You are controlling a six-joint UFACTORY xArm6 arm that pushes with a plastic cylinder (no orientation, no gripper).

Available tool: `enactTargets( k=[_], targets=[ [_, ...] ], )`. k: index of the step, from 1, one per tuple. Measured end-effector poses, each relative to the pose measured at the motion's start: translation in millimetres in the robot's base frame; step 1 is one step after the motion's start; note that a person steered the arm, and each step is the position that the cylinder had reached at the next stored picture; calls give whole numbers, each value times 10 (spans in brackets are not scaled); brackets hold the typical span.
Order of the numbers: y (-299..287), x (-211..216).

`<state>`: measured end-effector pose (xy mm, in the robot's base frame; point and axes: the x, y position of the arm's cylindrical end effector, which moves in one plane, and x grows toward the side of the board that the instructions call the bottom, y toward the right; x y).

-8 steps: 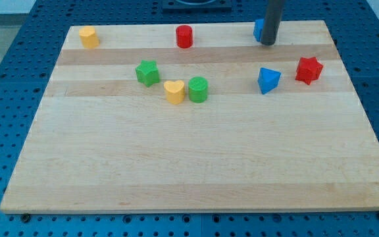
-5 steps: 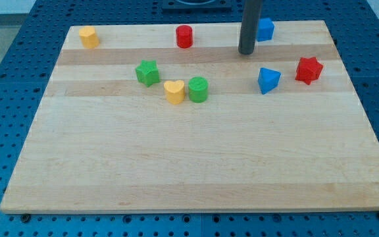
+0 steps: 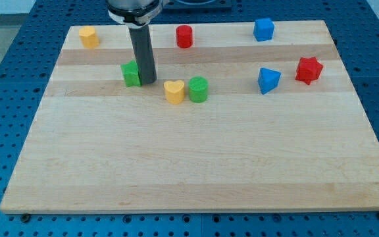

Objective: Push the green star to the center left the board

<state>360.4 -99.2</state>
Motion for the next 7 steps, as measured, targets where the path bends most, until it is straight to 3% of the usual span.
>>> enactTargets(
  k=[1, 2, 4, 7],
  targets=[
    [319, -241],
    [181, -352],
    [-838, 153],
    [-416, 308]
  ],
)
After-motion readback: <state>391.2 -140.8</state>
